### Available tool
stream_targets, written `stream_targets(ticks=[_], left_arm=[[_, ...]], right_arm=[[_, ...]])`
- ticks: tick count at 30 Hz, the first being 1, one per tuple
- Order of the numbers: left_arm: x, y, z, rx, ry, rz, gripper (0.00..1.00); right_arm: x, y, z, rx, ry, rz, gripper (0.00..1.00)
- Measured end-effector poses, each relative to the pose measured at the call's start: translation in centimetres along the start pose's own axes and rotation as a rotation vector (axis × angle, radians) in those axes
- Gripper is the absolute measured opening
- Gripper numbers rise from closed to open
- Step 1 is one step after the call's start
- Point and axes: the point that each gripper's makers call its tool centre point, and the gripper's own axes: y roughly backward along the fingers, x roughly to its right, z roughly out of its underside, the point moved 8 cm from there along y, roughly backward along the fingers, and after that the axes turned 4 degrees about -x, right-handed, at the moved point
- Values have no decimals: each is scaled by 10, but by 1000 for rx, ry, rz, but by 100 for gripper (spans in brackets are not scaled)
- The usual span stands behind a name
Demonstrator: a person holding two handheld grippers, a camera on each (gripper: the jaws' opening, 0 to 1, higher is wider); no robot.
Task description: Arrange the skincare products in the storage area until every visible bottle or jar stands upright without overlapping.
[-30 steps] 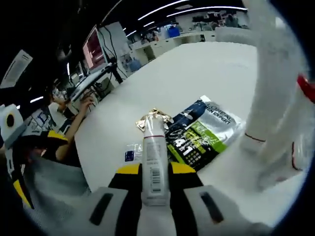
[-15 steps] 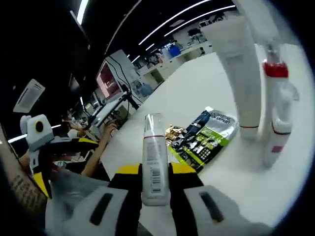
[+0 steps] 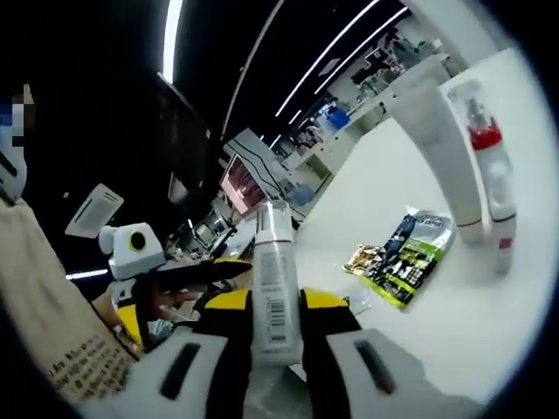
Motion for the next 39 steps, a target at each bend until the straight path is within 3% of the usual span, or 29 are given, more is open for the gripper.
stream_targets(ticks=[6, 13, 20, 25, 32, 36, 37, 39], left_arm=[[11, -5, -10, -11, -46, 41, 94], [33, -10, -26, 26, 18, 217, 81], [43, -9, -41, 76, 82, 321, 73], [44, -8, -48, 118, 178, 411, 52], [48, -12, -46, 97, 210, 468, 43], [54, -16, -43, 72, 186, 495, 34], [59, -15, -46, 89, 222, 549, 30], [60, -16, -47, 91, 255, 571, 27]], right_arm=[[-14, 11, -2, 66, -44, -66, 20], [-33, 19, -6, 126, -84, -154, 20], [-45, 23, -6, 156, -100, -208, 20], [-51, 27, -5, 168, -119, -240, 20], [-60, 32, -4, 177, -127, -299, 20], [-69, 34, -3, 170, -133, -367, 20], [-70, 34, -2, 162, -143, -382, 20], [-71, 37, -2, 180, -181, -430, 20]])
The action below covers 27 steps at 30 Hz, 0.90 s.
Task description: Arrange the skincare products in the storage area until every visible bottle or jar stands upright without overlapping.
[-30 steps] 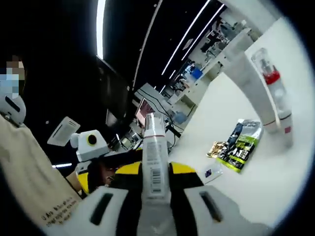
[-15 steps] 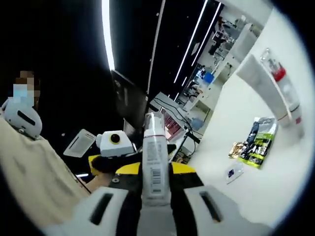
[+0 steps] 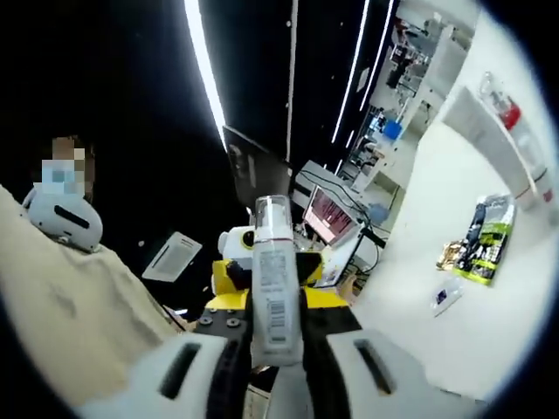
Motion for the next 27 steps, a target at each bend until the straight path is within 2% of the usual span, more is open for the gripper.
stream_targets(ticks=[3, 8, 10, 12, 13, 17, 19, 20, 23, 27], left_arm=[[-1, -1, -2, 9, 26, 4, 21], [-2, -3, -3, -4, 2, -31, 20], [-3, -3, -5, 1, -5, -62, 19], [-7, -2, -8, -7, -76, -122, 19], [-7, -2, -9, -10, -87, -143, 19], [-9, 0, -17, 10, -78, -169, 18], [-12, 1, -20, 8, -91, -199, 18], [-15, 3, -21, -16, -128, -242, 18], [-19, 1, -19, -88, -196, -294, 18], [-18, -9, -15, -141, -232, -298, 18]], right_arm=[[-4, 3, -2, 16, 4, -31, 20], [0, 7, -4, 14, 17, 5, 21], [4, 8, -7, 26, 53, 51, 22], [10, 11, -8, 15, 69, 114, 25], [12, 13, -9, 15, 105, 145, 27], [20, 27, -11, 10, 191, 287, 43], [17, 35, -15, 16, 222, 323, 44], [14, 39, -18, 17, 227, 331, 43], [4, 44, -31, 24, 279, 358, 43], [-8, 34, -46, -13, 383, 376, 41]])
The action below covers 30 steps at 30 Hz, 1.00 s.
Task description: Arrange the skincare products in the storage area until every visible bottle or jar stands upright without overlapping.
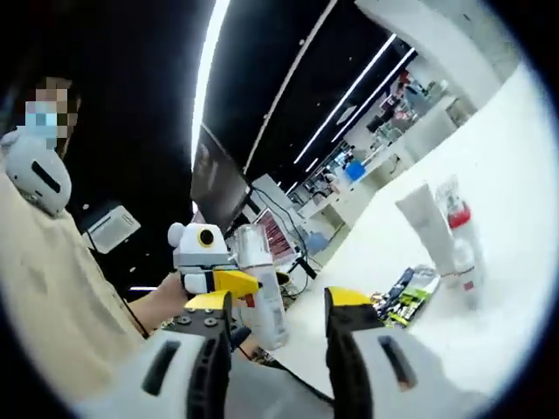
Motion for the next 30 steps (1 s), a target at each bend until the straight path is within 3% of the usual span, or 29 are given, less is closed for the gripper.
stream_targets(ticks=[7, 12, 16, 22, 27, 30], left_arm=[[4, -23, 7, -115, -158, -28, 18], [1, -28, 13, -146, -174, -29, 18], [-3, -31, 16, -169, -181, -34, 18], [-9, -35, 17, -192, -215, -23, 18], [-16, -41, 20, -234, -282, -31, 19], [-21, -44, 26, -306, -338, -37, 19]], right_arm=[[-3, -24, -6, 7, 38, 8, 36], [3, -26, -3, -12, 60, 53, 32], [6, -25, -3, -26, 91, 82, 22], [10, -24, 0, -37, 105, 110, 21], [13, -27, 3, -89, 183, 149, 21], [14, -30, 2, -118, 260, 201, 21]])
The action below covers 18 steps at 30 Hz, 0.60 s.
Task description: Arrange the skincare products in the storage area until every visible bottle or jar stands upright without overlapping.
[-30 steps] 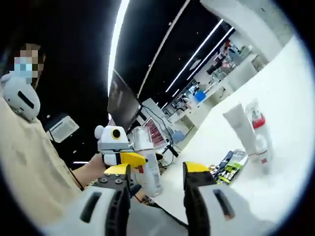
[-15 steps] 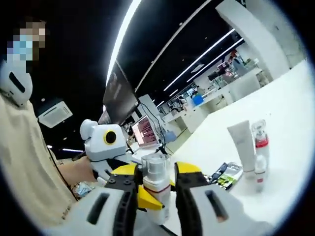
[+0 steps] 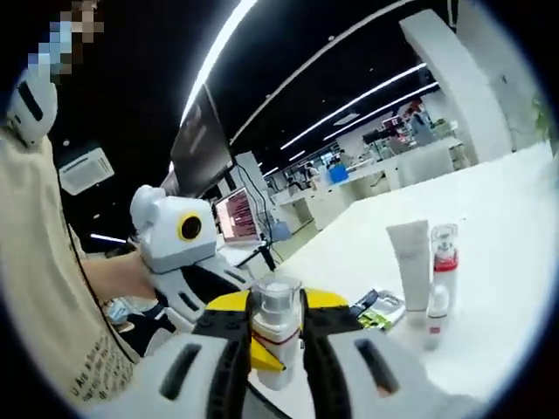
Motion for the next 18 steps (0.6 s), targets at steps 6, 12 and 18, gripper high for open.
stream_targets(ticks=[6, 12, 18], left_arm=[[-6, -7, 6, -38, -33, -13, 21], [-18, -12, 5, -65, -84, -43, 19], [-25, -20, 8, -101, -154, -42, 18]], right_arm=[[1, -9, -3, -21, 68, 20, 21], [5, -14, -2, -68, 153, 44, 21], [6, -20, 1, -120, 226, 54, 21]])
